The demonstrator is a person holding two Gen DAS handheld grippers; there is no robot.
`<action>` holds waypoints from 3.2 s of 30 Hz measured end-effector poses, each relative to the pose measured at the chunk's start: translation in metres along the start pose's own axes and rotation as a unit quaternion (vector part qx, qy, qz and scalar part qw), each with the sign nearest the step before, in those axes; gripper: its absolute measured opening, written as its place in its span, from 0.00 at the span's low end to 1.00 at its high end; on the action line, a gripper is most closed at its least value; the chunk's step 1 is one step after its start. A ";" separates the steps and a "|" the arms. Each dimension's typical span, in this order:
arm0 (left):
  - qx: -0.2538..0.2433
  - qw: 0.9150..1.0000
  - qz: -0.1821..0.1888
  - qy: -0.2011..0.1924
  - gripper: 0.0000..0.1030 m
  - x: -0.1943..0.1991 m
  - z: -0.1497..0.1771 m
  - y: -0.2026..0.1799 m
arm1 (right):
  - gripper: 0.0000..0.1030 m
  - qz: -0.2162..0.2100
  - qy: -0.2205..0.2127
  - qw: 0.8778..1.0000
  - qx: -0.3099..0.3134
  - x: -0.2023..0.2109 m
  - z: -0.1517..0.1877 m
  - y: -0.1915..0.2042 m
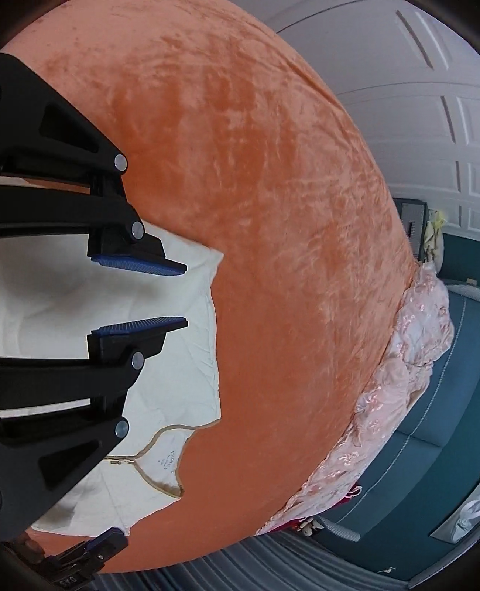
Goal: Fold large clothes
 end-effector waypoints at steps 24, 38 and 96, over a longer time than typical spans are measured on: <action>-0.032 0.998 0.015 -0.046 0.22 -0.085 0.022 -0.011 | 0.00 0.012 0.022 1.000 -0.013 -0.137 0.006 -0.022; -0.042 0.997 -0.003 -0.061 0.22 -0.090 0.023 -0.012 | 0.00 0.047 0.014 0.999 0.008 -0.145 0.009 -0.022; -0.189 0.979 0.066 0.040 0.05 -0.112 0.072 -0.271 | 0.18 0.177 -0.079 0.966 -0.169 0.081 0.001 -0.270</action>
Point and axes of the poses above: each gripper's, at about its wrist camera, not at the fingertips, and x roughly against the way its jaws point, y to its left, z to its underside, the point moved 8 cm from there along -x, roughly the way its jaws point, and after that the axes turned 3 degrees about y, right-handed, at the moved point
